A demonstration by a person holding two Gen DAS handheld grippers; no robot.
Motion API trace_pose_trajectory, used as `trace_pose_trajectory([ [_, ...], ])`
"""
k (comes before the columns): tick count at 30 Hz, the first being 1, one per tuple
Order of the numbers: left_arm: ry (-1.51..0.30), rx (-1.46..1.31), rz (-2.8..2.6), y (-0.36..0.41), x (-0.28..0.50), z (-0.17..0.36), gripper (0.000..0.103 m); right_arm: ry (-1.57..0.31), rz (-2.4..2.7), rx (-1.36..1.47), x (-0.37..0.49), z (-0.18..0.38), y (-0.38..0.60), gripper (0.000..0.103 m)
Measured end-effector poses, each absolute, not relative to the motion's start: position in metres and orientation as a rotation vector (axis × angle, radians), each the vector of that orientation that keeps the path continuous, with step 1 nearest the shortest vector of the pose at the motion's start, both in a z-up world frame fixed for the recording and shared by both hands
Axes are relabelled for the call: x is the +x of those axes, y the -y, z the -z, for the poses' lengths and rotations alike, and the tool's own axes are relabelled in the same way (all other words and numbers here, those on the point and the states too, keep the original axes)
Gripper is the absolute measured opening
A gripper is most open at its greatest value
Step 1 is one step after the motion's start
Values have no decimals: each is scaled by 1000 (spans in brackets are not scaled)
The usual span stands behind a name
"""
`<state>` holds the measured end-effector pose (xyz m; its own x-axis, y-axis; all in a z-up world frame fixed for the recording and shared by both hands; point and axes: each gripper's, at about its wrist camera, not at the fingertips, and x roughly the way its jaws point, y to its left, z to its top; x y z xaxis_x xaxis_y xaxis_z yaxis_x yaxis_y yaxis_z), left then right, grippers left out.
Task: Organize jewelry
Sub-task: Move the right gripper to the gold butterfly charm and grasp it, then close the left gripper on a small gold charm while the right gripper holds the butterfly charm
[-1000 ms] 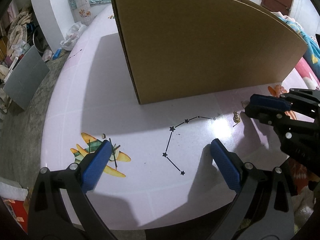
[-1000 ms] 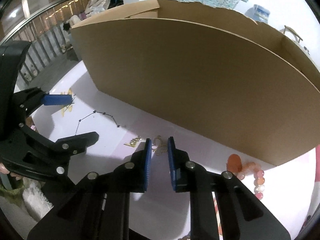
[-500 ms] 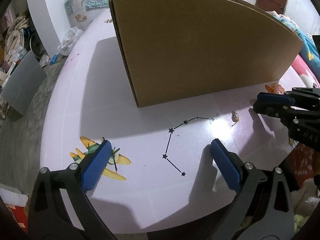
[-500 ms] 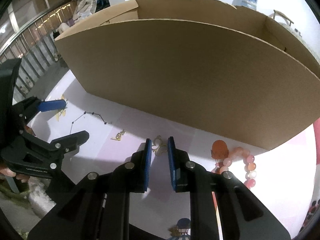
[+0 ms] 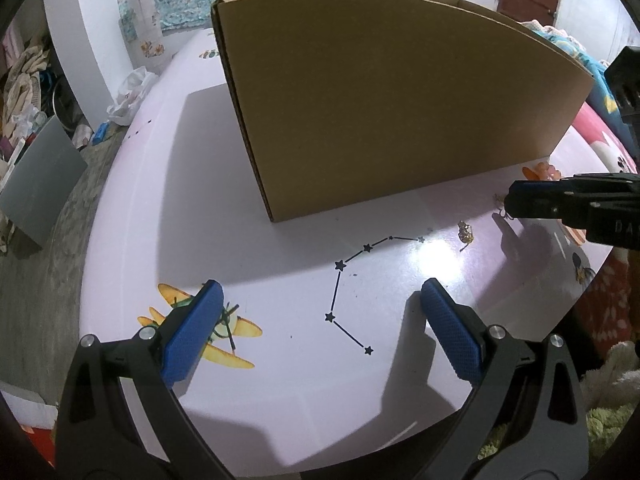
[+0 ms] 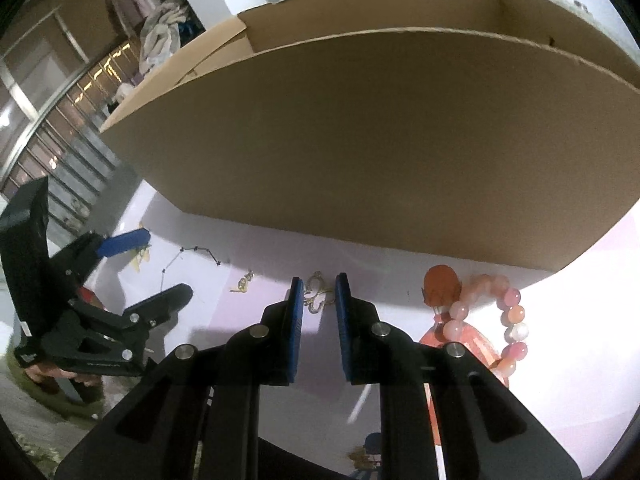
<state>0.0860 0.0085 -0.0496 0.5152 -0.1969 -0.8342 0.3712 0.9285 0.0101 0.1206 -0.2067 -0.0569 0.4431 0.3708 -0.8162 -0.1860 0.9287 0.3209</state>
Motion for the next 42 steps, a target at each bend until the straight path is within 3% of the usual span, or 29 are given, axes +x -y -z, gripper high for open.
trace_pose_trajectory([
  [4,-909,181,433,-3,74,36,91,-1057,-353,228,122,60,213,16],
  [12,-867,212,564,27,59,25,56,-1037,-348,221,109,63,220,16],
  [17,-887,203,596,34,58,29,46,-1025,-347,217,105,61,218,16],
  [28,-907,215,584,45,66,36,44,-1003,-316,183,96,59,215,16],
  [30,-916,221,584,48,68,38,37,-1002,-315,196,93,60,217,17],
  [37,-922,246,558,57,75,41,27,-981,-287,156,85,58,211,17],
  [42,-908,287,549,60,75,41,13,-967,-270,127,83,57,207,17],
])
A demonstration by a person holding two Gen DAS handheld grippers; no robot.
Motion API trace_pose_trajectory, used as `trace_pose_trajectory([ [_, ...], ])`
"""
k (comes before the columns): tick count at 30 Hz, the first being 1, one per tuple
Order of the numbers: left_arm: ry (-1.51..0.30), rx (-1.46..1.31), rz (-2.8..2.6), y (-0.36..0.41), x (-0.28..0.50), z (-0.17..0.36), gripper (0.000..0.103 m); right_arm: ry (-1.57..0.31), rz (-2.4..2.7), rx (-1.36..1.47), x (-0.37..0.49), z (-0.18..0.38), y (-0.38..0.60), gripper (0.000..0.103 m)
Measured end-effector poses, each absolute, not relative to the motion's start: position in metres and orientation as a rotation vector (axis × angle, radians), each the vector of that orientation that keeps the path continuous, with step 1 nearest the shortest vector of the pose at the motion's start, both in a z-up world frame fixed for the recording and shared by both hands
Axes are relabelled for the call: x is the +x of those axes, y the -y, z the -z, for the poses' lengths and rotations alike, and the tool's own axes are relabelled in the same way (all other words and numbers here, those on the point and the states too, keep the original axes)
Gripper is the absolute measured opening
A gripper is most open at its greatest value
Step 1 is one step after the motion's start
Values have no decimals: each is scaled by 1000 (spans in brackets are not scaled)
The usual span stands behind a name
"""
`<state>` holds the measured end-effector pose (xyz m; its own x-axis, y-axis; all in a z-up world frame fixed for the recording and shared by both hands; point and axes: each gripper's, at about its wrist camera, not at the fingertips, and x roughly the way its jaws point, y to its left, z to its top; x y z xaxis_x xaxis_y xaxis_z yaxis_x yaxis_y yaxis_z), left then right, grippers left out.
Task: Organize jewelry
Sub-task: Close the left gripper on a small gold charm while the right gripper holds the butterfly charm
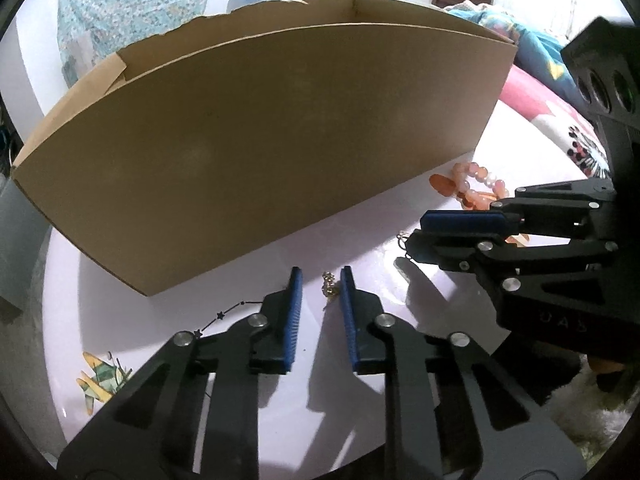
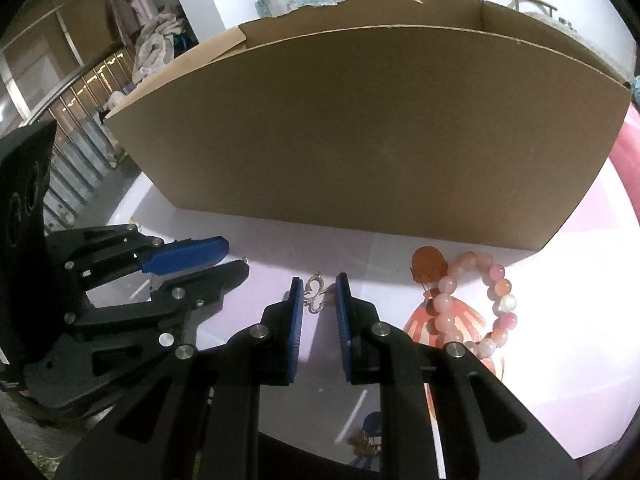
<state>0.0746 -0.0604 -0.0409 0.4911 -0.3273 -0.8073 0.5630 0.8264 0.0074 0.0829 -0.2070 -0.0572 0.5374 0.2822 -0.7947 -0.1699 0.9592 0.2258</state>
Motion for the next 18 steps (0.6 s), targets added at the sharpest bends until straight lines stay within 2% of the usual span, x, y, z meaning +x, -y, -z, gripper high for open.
trace_pose_trajectory([
  [3,-903,305,556,62,73,40,4,-962,-266,119,83,57,207,17],
  [18,-898,292,558,69,74,42,2,-954,-266,129,79,58,209,17],
])
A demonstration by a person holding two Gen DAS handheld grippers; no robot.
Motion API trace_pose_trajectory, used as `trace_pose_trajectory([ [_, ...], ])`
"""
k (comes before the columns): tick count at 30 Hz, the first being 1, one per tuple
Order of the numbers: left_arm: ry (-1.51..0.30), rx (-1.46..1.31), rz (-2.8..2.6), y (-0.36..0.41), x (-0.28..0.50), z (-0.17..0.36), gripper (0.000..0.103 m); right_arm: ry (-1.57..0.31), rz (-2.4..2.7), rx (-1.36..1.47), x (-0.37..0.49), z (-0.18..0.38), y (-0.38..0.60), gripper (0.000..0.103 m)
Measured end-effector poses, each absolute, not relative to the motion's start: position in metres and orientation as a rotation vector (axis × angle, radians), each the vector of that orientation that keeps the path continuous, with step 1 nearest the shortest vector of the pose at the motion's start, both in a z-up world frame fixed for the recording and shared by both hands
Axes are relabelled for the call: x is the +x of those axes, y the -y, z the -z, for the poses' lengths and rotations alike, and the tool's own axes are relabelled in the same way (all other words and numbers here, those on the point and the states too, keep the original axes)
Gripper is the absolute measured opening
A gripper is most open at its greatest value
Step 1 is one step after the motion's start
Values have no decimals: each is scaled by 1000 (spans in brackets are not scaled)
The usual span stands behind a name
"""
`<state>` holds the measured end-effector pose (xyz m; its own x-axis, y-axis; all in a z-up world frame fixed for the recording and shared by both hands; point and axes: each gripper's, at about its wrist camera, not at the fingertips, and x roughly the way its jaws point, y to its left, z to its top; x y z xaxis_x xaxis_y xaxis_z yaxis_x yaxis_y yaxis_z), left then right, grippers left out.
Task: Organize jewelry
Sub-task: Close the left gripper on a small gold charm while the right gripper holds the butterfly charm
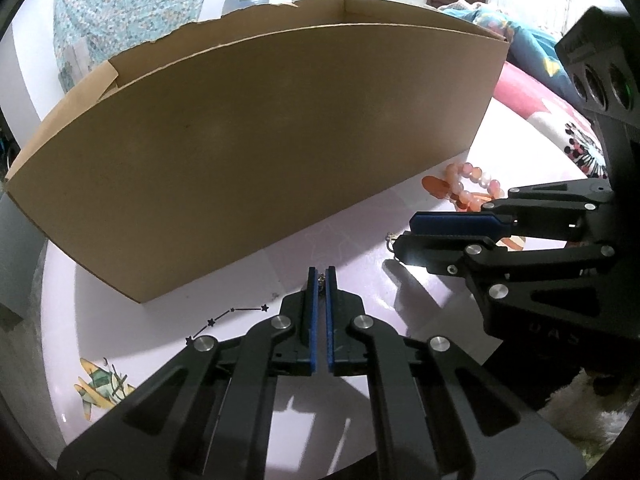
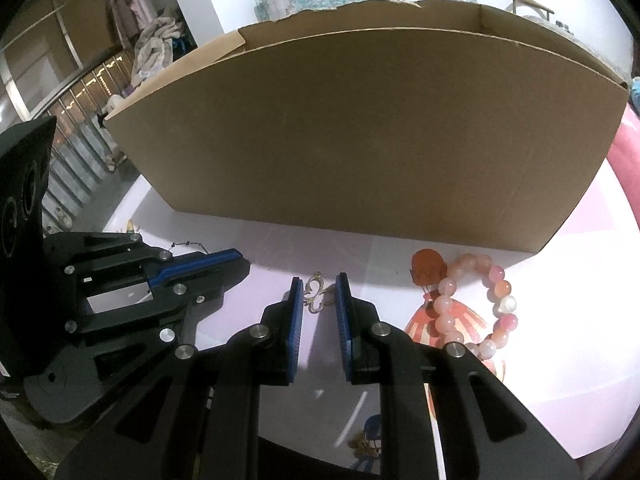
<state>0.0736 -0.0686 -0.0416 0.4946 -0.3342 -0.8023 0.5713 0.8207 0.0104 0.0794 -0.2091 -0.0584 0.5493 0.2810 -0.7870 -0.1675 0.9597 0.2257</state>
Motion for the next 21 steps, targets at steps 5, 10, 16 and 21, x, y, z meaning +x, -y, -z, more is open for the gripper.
trace_pose_trajectory([
  [5,-907,276,559,66,73,40,2,-956,-268,138,80,59,210,17],
  [10,-909,266,553,64,73,40,2,-962,-269,158,82,59,216,17],
  [16,-896,259,535,60,73,38,2,-967,-246,150,85,55,218,16],
  [21,-889,251,529,58,73,37,2,-945,-229,134,84,48,217,16],
])
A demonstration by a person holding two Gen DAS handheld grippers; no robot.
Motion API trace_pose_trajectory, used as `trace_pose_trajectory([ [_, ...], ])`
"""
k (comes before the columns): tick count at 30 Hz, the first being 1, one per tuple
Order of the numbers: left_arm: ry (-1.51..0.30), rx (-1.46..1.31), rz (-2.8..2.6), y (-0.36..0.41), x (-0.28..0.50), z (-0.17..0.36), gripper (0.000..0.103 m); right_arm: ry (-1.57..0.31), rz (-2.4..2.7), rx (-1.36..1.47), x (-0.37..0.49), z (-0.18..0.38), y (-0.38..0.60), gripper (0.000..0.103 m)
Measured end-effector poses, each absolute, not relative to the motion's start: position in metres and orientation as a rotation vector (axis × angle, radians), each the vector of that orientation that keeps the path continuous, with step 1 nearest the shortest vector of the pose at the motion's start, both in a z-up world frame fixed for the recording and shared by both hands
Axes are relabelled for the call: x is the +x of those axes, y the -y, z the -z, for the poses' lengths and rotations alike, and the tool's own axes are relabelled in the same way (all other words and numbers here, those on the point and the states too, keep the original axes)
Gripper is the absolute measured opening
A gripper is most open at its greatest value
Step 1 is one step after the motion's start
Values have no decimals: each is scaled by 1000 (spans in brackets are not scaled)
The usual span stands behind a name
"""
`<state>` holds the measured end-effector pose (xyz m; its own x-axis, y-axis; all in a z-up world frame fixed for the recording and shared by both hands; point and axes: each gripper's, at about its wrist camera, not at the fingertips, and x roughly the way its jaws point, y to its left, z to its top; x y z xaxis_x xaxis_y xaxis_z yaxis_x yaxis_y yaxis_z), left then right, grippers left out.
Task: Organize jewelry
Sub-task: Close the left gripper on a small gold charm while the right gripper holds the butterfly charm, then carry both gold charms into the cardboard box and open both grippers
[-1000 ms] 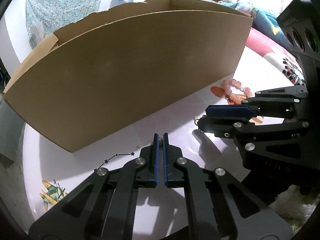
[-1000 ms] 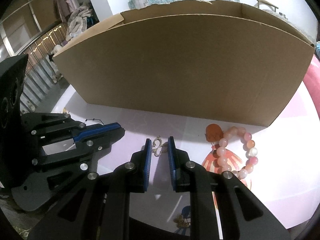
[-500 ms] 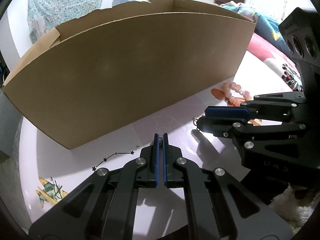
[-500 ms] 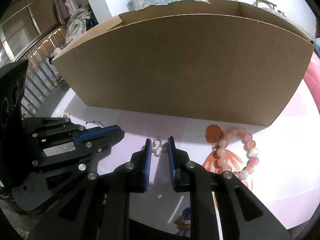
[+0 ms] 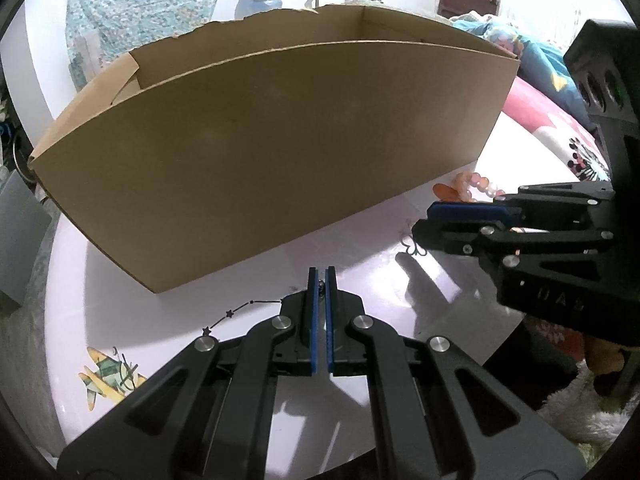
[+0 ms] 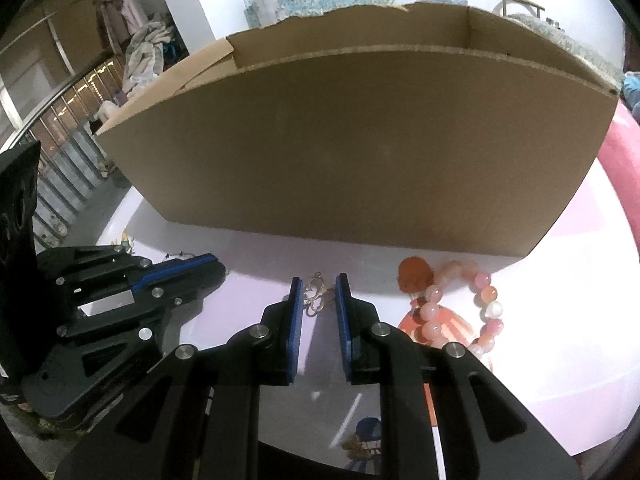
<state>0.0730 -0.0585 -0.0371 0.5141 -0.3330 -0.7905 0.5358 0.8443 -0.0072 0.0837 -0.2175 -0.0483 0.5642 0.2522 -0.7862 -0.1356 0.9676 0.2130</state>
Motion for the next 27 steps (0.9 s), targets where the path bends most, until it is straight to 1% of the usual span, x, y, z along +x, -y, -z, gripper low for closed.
trace_pose_trajectory([
  [27,-805,246,463,31,48,6,2,-857,-214,128,58,18,224,16],
])
